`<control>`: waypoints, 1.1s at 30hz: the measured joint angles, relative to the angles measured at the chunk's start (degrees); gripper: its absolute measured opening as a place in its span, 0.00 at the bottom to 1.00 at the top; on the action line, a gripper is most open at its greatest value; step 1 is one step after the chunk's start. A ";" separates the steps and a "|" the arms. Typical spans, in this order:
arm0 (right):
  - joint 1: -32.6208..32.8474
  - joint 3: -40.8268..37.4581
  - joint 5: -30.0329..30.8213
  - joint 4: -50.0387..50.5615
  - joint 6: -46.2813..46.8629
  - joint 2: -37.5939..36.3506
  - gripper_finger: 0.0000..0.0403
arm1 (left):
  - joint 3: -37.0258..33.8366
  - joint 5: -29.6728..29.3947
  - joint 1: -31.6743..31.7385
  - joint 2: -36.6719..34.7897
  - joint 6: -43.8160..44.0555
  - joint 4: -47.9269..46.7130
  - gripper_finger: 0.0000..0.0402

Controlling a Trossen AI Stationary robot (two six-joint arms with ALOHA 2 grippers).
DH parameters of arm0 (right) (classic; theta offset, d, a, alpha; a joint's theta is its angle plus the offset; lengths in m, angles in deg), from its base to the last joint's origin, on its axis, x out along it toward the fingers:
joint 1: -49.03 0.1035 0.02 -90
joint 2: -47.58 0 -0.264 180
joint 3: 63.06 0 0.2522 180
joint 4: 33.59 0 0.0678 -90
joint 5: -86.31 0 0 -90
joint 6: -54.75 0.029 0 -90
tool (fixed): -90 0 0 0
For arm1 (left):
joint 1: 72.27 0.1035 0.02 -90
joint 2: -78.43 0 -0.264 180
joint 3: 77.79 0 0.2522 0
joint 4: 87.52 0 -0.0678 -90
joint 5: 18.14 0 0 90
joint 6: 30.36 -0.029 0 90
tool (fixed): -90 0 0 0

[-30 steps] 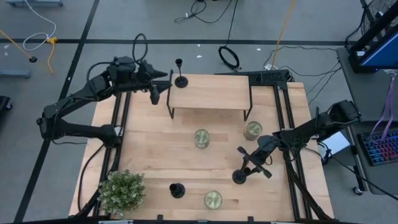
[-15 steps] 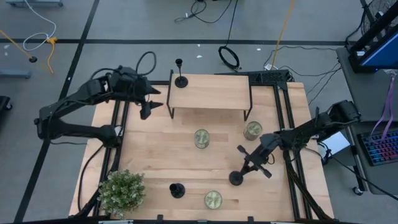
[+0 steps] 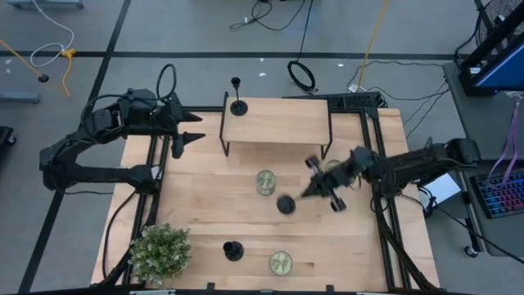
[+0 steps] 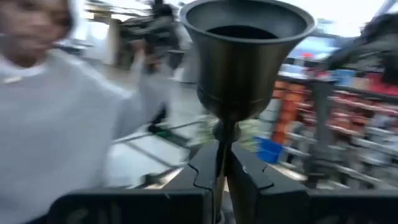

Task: Pick & Place candle stick holders
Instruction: Put the right black candle holder on the shelf

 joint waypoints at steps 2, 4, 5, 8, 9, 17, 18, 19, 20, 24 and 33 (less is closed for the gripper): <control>-3.45 5.68 1.58 8.02 -0.01 -0.73 0.04 | 0.00 0.00 0.00 0.21 0.27 0.02 0.65; -6.67 11.30 6.64 16.03 -0.03 -0.85 0.03 | 0.00 0.02 0.01 0.28 0.29 0.00 0.65; -8.35 13.69 10.41 19.25 -0.05 -0.87 0.03 | 0.00 0.02 0.01 0.28 0.31 0.00 0.65; -13.63 19.56 22.56 27.38 -0.23 -0.97 0.03 | -0.01 0.02 0.01 0.26 0.29 0.00 0.65; -15.56 20.69 26.79 29.14 -0.20 -1.00 0.03 | -0.01 0.02 0.01 0.28 0.30 0.00 0.65; -30.87 21.61 37.46 37.62 5.27 -0.71 0.03 | -0.02 0.04 0.01 0.28 0.35 0.01 0.65; -32.28 21.40 37.41 37.61 6.14 -0.43 0.03 | -0.02 0.04 0.01 0.28 0.37 0.00 0.65; -33.50 21.09 37.41 37.59 7.08 -0.24 0.03 | -0.02 0.05 0.01 0.28 0.38 0.01 0.65; -34.64 20.74 37.40 37.64 7.75 -0.08 0.03 | -0.02 0.05 0.01 0.28 0.34 0.02 0.65; -37.59 18.73 37.44 37.61 9.44 0.84 0.03 | -0.02 0.07 0.01 0.28 -0.04 0.02 0.65; -40.71 15.44 37.40 37.62 9.80 1.21 0.03 | -0.02 0.04 -0.01 0.28 -0.61 0.04 0.65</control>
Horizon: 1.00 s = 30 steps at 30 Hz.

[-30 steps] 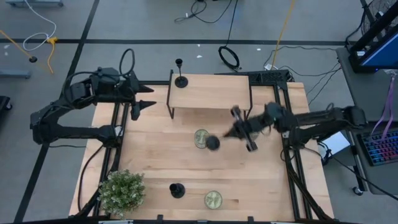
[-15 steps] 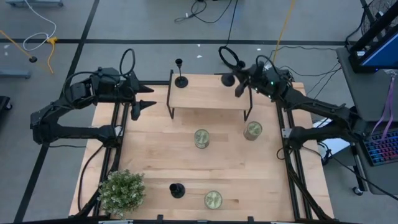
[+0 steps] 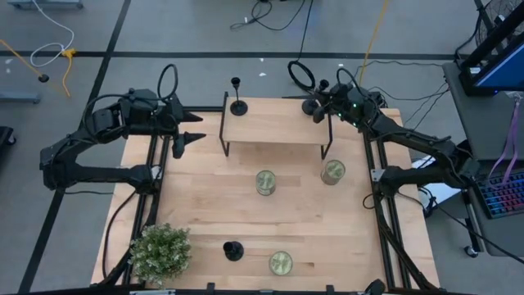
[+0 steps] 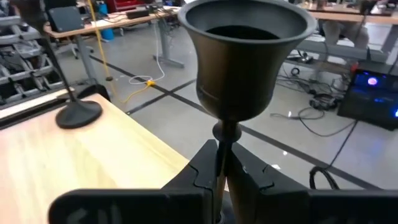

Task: Pick & Place candle stick holders
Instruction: Put the right black candle holder on the shelf, then put the black candle holder on the shelf

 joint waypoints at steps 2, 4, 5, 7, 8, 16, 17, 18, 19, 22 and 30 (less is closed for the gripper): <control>-0.57 -0.46 -0.02 -0.01 1.14 -0.02 0.03 | 0.00 -0.02 0.02 0.00 0.02 0.00 0.65; -0.95 -0.91 -0.03 -0.05 1.57 -0.02 0.04 | 0.00 -0.02 0.01 0.00 0.04 0.00 0.65; -1.16 -0.94 -0.04 0.02 1.38 -0.02 0.05 | 0.00 -0.02 0.02 0.00 0.06 0.02 0.65; -1.33 -0.94 -0.04 0.16 0.68 -0.04 0.07 | -0.02 -0.02 0.02 0.00 0.07 0.01 0.65; -1.33 -0.94 -0.04 0.16 0.54 -0.04 0.08 | -0.02 -0.02 0.02 0.00 0.09 0.02 0.65; -1.33 -0.95 -0.17 1.81 0.95 -0.04 0.20 | -0.04 0.00 0.02 0.00 -0.35 0.02 0.65; -1.33 -0.96 -0.17 2.31 0.94 -0.04 0.22 | -0.04 0.02 0.00 0.00 -0.60 0.02 0.65; -1.33 -0.96 -0.17 2.67 0.92 -0.04 0.25 | -0.04 0.03 0.02 0.00 -0.63 0.02 0.65; -1.33 -0.96 -0.17 3.04 0.87 -0.04 0.27 | -0.04 0.04 -0.01 0.00 -0.61 0.02 0.65; -1.31 -0.96 -0.15 3.57 -0.04 -0.04 0.33 | -1.20 0.36 -0.61 -0.04 -0.65 0.26 0.65; -1.19 -1.00 -0.18 4.92 -1.86 -4.57 0.44 | -11.08 0.50 -7.21 0.00 3.03 9.04 0.65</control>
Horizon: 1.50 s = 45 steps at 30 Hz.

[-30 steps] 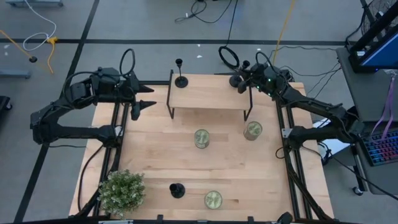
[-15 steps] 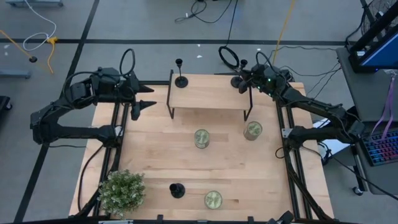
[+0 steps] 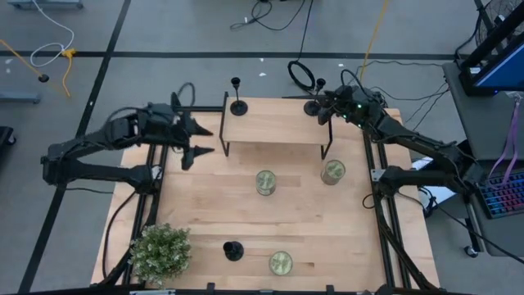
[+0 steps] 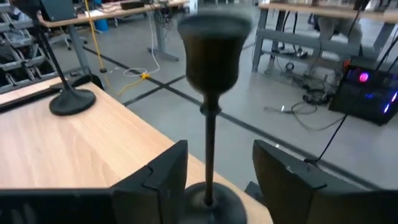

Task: Pick & Place candle stick holders
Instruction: Put the black candle holder on the shelf

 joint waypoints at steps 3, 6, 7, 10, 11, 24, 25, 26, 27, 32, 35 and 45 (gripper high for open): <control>0.63 0.00 0.02 1.04 -1.82 -2.99 0.46 | -4.36 0.07 -3.48 0.02 -0.51 3.19 0.65; 2.07 0.00 -0.01 2.76 -2.15 -6.32 0.47 | -7.92 0.11 -7.03 0.00 -2.16 5.13 0.65; 2.73 0.00 -0.02 3.12 -2.23 -7.27 0.47 | -8.96 0.54 -8.20 0.00 -2.78 5.45 0.65; 4.89 0.00 -0.02 4.31 -3.39 -9.86 0.48 | -12.04 6.03 -11.47 0.00 -5.36 8.09 0.65; 5.68 0.00 -0.02 4.46 -3.56 -10.70 0.48 | -13.15 8.98 -12.54 0.00 -6.35 9.24 0.65; 16.05 0.00 -0.04 4.78 -2.62 -14.82 0.48 | -35.37 23.31 -19.36 0.02 -11.10 41.43 0.65; 16.80 0.00 -0.04 4.89 -2.62 -14.82 0.48 | -37.01 23.58 -19.51 0.02 -10.20 44.89 0.65; 17.52 0.00 -0.04 4.93 -2.68 -14.82 0.48 | -38.49 23.93 -19.82 0.01 -9.48 47.91 0.65; 18.14 0.00 -0.04 4.98 -2.77 -14.82 0.48 | -39.82 24.47 -20.20 0.02 -8.65 51.05 0.65; 20.52 0.00 0.05 5.41 -2.76 -14.82 0.48 | -43.64 25.02 -22.37 0.01 0.84 59.78 0.65; 21.43 0.00 0.07 5.38 -2.77 -14.82 0.48 | -43.71 21.65 -24.26 0.08 1.58 61.43 0.65; 22.53 0.00 0.14 5.36 -2.77 -14.82 0.48 | -43.69 11.72 -34.16 15.23 0.38 71.23 0.57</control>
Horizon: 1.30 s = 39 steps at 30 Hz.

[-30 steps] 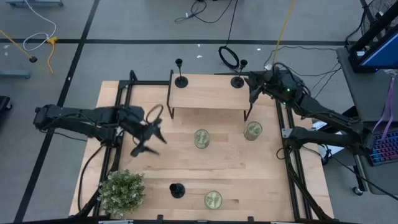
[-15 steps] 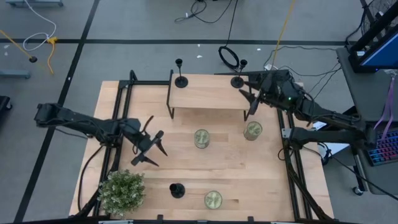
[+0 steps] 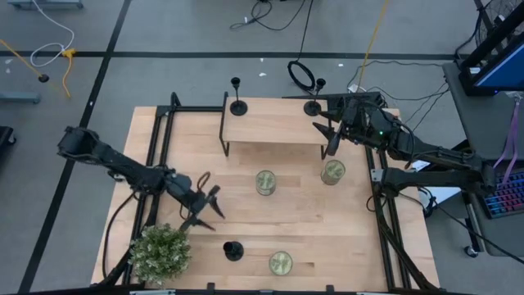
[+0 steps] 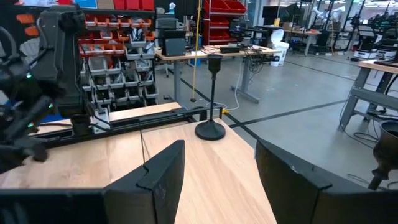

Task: Pick & Place candle stick holders
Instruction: Put the black candle holder on the shelf

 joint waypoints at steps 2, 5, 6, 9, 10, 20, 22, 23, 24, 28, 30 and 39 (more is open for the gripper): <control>0.00 0.00 0.00 0.02 0.00 0.00 0.48 | 0.04 0.07 -1.18 3.78 -0.87 5.42 0.55; 0.00 0.00 0.00 0.02 0.00 0.00 0.47 | 1.64 -0.61 -1.75 8.91 -0.95 8.91 0.52; 0.00 0.00 -0.04 0.02 0.05 0.00 0.47 | 2.59 -0.63 -1.78 10.45 -0.81 8.93 0.52; 0.00 0.00 -0.09 0.02 0.95 0.00 0.47 | 5.86 0.30 -1.77 14.96 -0.75 8.54 0.50; 0.00 0.00 -0.11 0.02 1.03 0.00 0.47 | 7.10 1.63 -1.73 16.35 -0.78 8.01 0.50; 0.00 0.00 -0.13 0.81 0.94 0.02 0.47 | 13.39 8.05 -1.67 23.09 -6.14 6.27 0.44; 0.00 0.00 -0.14 0.73 0.92 0.02 0.47 | 14.01 9.28 -1.73 23.09 -6.08 6.22 0.42; 0.00 0.00 -0.13 0.74 0.90 0.02 0.47 | 14.21 9.82 -1.73 23.09 -5.95 6.34 0.42; 0.00 0.00 -0.14 0.72 0.90 0.02 0.47 | 14.33 10.53 -1.73 23.09 -5.91 6.37 0.41; 0.00 0.00 -0.15 0.66 0.90 0.02 0.48 | 14.33 11.30 -1.73 23.09 -5.75 5.90 0.40; 0.00 0.00 -0.15 0.68 0.90 0.02 0.47 | 14.48 11.33 -1.78 23.09 -5.75 6.19 0.40; -0.02 0.00 -0.15 0.20 0.88 0.00 0.47 | 18.40 12.13 -3.22 23.06 -7.04 0.39 0.40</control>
